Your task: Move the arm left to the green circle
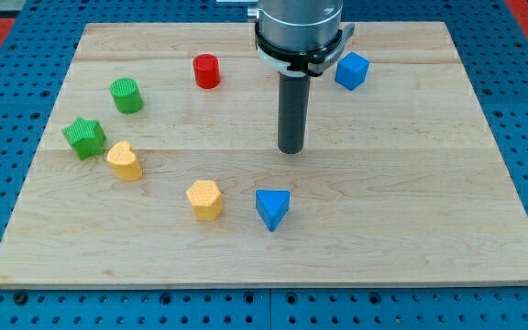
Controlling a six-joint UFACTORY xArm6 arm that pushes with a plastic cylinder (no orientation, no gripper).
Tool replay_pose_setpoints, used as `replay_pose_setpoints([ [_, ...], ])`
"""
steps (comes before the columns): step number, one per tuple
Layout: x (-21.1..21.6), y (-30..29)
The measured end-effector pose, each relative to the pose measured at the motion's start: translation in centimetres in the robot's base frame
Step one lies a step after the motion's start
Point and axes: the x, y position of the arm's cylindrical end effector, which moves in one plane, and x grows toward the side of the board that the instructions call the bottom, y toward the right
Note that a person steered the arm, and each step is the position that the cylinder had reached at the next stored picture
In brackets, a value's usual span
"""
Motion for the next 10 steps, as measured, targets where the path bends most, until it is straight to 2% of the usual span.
replay_pose_setpoints([
  [1,-0.2,-0.7],
  [2,-2.1,-6.3],
  [3,-3.4,-9.5],
  [4,-6.0,-9.5],
  [8,-10.3,-11.5],
  [10,-12.7,-17.1],
])
